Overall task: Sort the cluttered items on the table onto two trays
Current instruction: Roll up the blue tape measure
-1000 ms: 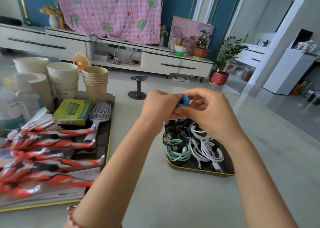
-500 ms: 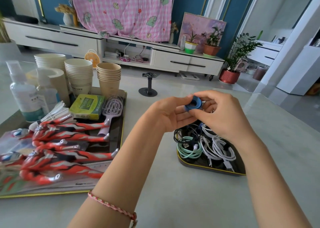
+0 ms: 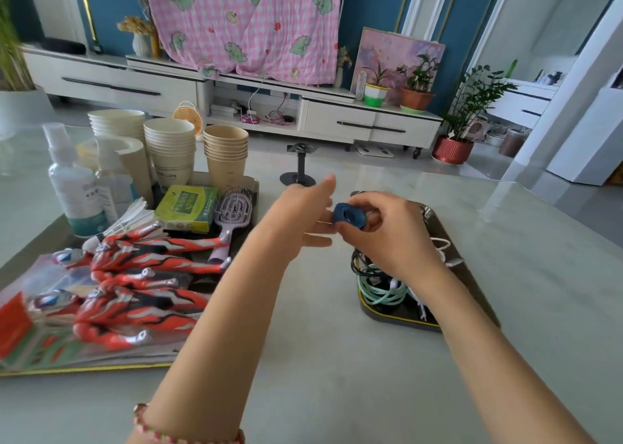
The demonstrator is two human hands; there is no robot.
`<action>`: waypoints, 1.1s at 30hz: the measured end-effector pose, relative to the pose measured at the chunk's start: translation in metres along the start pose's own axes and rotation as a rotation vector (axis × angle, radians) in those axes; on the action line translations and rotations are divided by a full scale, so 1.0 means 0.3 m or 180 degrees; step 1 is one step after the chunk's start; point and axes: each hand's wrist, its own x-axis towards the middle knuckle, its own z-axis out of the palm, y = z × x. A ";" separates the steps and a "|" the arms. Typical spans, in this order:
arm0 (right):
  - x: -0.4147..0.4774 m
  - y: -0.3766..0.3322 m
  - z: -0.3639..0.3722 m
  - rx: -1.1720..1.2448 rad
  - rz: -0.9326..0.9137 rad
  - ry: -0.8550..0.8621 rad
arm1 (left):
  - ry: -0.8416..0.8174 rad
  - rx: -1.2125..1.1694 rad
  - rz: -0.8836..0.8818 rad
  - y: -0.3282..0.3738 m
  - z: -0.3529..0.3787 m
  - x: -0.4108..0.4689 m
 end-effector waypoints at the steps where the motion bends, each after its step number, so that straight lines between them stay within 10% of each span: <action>1: 0.000 -0.011 0.024 -0.0050 -0.0023 -0.0124 | 0.0172 0.0287 0.0106 0.012 -0.047 -0.016; 5: 0.010 -0.071 0.132 0.0283 0.0122 -0.0595 | 0.0933 0.2539 0.1007 0.000 -0.273 -0.072; 12: 0.081 -0.167 0.321 0.0702 0.0513 -0.0893 | 0.0275 0.4061 0.1189 -0.227 -0.431 -0.051; 22: 0.148 -0.213 0.389 0.0190 0.0623 -0.1162 | 0.0084 0.4402 0.1443 -0.226 -0.429 -0.046; 33: 0.155 -0.181 0.349 0.2175 0.1873 -0.0965 | 0.0109 0.4076 0.1382 -0.190 -0.431 -0.061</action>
